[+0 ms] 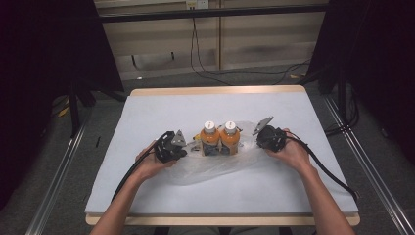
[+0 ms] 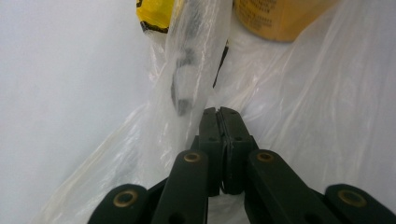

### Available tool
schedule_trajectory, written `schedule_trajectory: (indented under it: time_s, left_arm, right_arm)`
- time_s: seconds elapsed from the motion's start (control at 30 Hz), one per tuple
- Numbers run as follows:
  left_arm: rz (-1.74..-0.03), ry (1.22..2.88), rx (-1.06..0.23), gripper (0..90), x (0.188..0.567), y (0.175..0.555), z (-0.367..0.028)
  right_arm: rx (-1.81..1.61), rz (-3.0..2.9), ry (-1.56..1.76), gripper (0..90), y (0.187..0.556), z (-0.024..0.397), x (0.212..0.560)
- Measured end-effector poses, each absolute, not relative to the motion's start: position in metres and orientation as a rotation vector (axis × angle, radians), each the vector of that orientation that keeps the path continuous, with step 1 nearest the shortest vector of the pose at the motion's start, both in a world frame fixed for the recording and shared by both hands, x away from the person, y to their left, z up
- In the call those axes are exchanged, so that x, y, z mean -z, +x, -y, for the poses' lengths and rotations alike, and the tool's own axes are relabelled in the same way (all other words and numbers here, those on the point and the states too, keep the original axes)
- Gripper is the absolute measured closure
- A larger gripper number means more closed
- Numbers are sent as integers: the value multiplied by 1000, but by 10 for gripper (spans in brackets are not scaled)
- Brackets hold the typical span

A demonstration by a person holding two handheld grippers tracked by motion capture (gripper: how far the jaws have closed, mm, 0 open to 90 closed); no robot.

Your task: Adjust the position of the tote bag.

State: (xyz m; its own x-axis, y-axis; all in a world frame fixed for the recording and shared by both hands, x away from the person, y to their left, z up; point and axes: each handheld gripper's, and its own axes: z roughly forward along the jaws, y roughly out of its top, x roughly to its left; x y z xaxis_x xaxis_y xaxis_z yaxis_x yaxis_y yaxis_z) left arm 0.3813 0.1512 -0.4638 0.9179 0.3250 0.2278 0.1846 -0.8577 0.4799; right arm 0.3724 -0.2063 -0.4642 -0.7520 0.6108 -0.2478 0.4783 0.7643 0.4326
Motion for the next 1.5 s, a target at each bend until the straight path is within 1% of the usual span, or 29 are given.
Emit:
schedule_trajectory:
  time_s: [0.03,0.07,0.13,0.33,0.47,0.53,0.63,0.83,1.07,1.1,1.37,1.5]
  left_arm:
    - [-368,2617,-418,893,464,381,-151]
    - [-367,2638,-475,893,464,382,-153]
    - [-403,2603,-404,897,465,386,-159]
    - [-393,2600,-394,900,465,391,-167]
    - [-423,2580,-369,900,465,394,-175]
    - [-455,2571,-347,900,466,397,-186]
    - [-434,2586,-375,900,465,395,-185]
    - [-431,2587,-335,900,465,397,-191]
    - [-432,2616,-342,900,463,397,-194]
    - [-453,2606,-325,900,463,397,-197]
    - [-480,2586,-335,900,464,392,-200]
    - [-489,2623,-361,900,462,387,-198]
  right_arm:
    - [-488,-2584,832,900,372,206,464]
    - [-482,-2585,823,900,373,208,464]
    - [-487,-2579,830,900,375,211,465]
    - [-507,-2573,856,900,378,219,465]
    - [-490,-2567,851,900,379,225,465]
    - [-490,-2557,864,900,380,233,465]
    - [-531,-2558,886,900,381,238,466]
    - [-495,-2579,878,900,381,240,464]
    - [-489,-2591,886,900,380,244,464]
    - [-488,-2587,885,900,380,244,464]
    - [-484,-2589,887,900,372,247,463]
    - [-490,-2576,893,900,371,247,464]
